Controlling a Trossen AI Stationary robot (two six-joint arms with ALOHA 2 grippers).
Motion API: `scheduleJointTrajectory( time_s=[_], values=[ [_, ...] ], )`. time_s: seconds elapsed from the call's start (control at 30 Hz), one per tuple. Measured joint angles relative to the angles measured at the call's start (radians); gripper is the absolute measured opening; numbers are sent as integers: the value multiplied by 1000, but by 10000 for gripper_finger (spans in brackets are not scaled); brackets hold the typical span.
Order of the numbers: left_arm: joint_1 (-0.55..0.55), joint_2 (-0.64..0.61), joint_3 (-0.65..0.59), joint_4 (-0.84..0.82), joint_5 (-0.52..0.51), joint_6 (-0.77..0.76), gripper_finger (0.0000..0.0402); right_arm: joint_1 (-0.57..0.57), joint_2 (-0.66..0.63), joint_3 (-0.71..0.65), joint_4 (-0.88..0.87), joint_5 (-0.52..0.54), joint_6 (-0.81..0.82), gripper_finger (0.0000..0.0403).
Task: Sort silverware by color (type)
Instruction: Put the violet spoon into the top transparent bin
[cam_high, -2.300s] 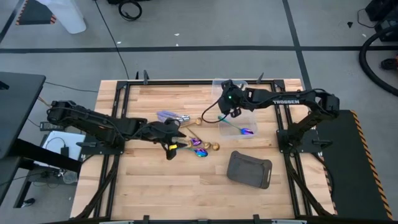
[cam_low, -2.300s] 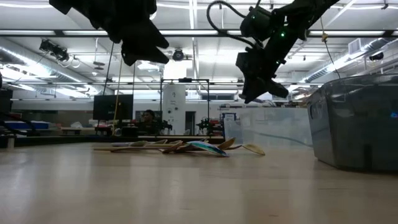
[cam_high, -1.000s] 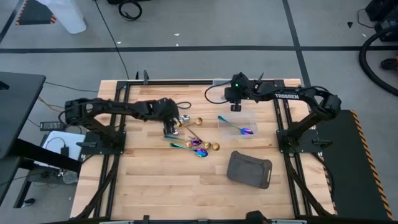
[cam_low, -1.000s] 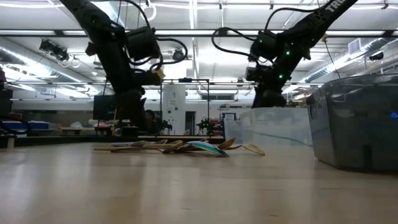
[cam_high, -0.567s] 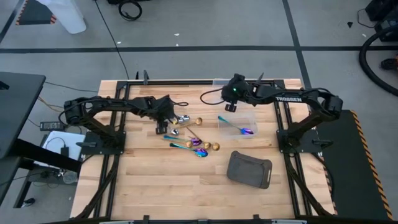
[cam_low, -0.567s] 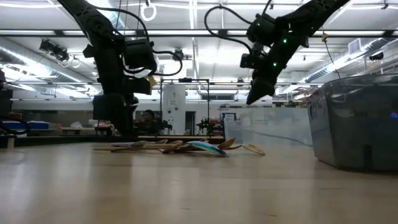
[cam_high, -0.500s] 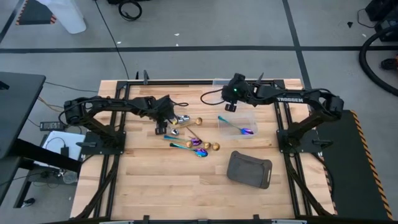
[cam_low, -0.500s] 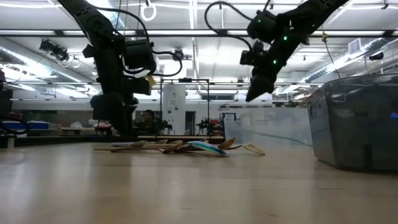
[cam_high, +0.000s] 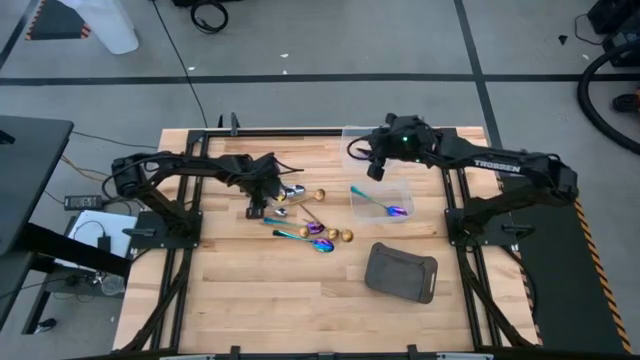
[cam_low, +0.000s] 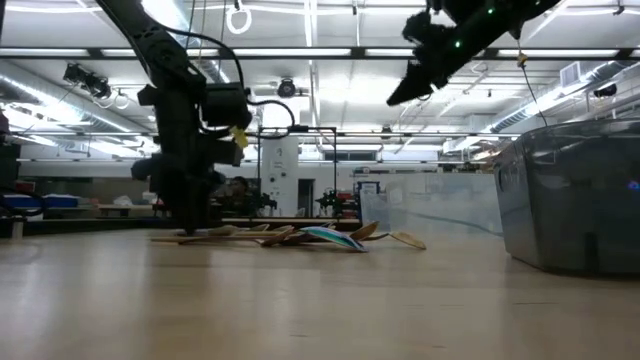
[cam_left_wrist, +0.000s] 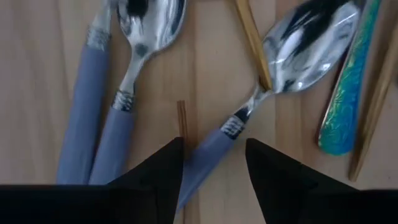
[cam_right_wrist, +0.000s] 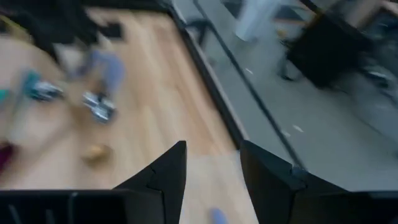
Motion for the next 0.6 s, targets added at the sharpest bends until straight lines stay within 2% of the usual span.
scheduleJointTrajectory(
  time_s=[0.1, 0.2, 0.43, 0.6],
  values=[
    [1, 25, 4, 6, 1, -15, 180, 12, -12, 0, 1, -108, 47, 160],
    [-13, 47, 6, -4, -9, -32, 172, 38, -8, 0, 1, -161, 111, 160],
    [-60, 48, 5, -15, -46, -113, 107, 142, 49, 0, 16, -144, 152, 160],
    [-116, 46, 4, -20, -72, -214, 56, 210, 108, 0, 24, -80, 144, 160]
  ],
)
